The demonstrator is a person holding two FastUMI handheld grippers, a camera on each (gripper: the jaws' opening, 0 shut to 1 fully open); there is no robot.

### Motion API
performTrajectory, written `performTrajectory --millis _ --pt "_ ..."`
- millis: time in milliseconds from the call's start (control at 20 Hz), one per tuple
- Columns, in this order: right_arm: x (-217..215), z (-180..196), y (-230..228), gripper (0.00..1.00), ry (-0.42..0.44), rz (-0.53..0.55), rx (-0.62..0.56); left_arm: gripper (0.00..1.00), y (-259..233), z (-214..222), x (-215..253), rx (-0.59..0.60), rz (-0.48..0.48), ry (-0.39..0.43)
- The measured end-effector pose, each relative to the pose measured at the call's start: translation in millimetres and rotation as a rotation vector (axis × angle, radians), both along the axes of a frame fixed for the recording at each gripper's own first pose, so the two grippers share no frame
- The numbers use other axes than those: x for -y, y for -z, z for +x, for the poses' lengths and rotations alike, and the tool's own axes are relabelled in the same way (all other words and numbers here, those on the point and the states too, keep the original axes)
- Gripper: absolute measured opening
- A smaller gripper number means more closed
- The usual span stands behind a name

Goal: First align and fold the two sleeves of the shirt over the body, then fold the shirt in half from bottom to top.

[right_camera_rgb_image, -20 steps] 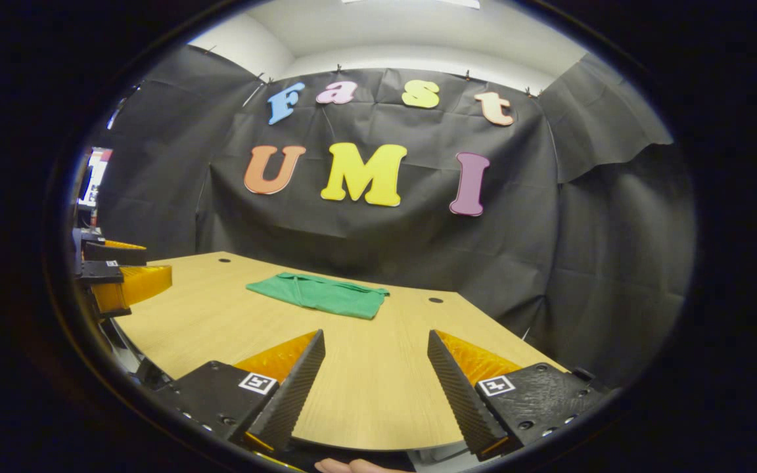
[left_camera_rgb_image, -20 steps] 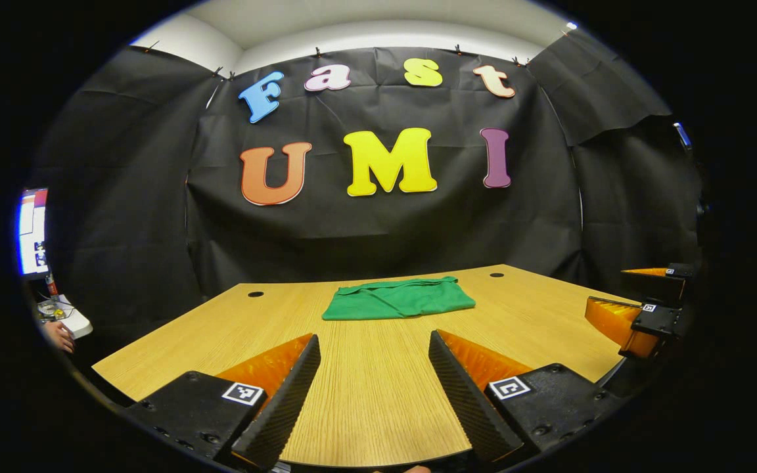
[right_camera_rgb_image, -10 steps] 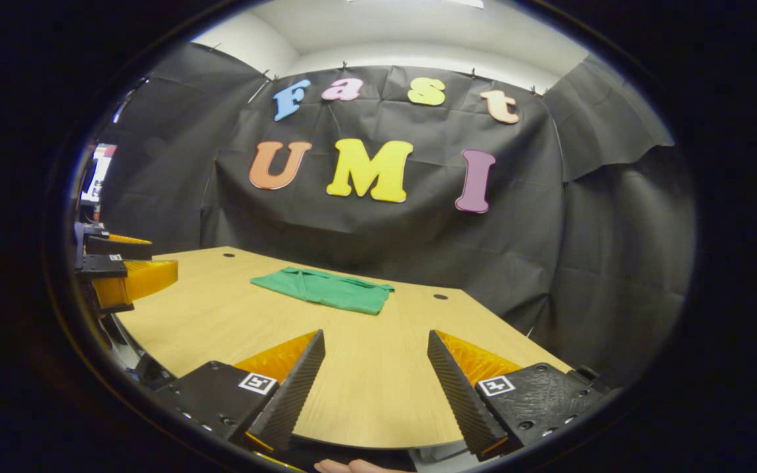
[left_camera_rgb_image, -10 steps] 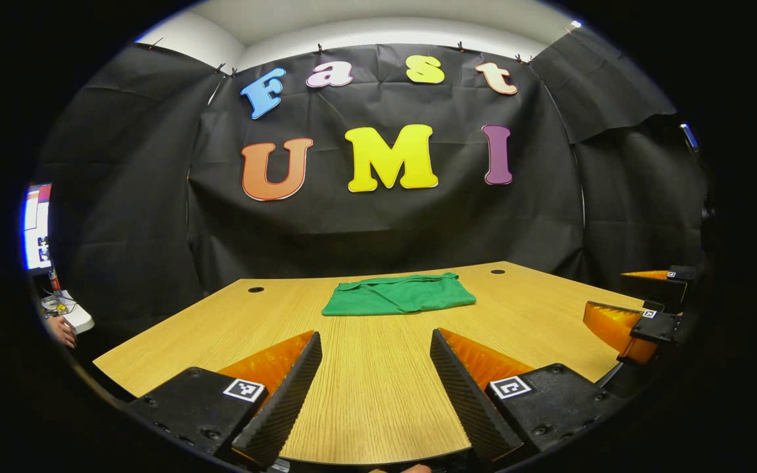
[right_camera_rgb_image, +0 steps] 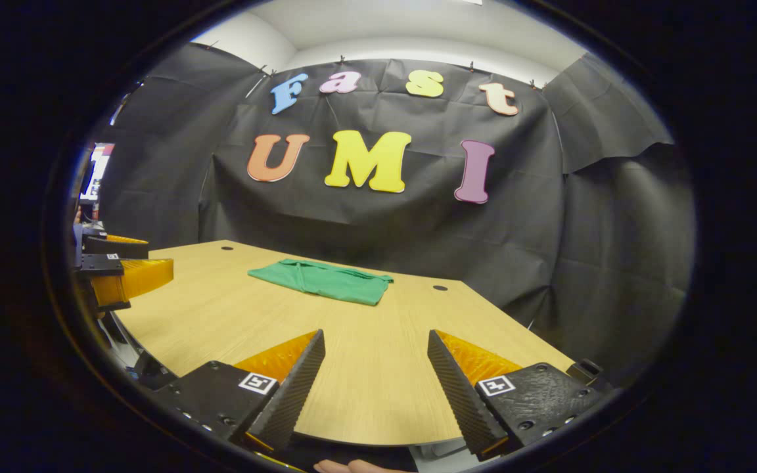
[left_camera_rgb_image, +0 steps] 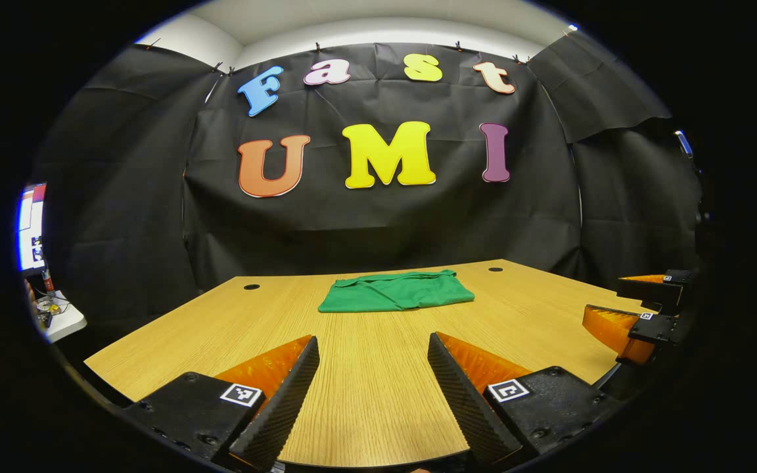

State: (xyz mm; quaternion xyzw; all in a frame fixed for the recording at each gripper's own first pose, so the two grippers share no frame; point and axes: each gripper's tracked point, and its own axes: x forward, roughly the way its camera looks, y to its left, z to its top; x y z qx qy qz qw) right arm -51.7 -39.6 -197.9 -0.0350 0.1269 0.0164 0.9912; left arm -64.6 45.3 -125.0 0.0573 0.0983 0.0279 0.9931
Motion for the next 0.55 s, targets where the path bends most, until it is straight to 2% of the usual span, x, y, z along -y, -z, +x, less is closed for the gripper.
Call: performTrajectory --millis 550 --pt "-3.8 -1.9 3.7 0.95 -0.009 -0.011 -0.014 1.00 4.2 0.6 -0.1 -0.005 -0.005 0.004"
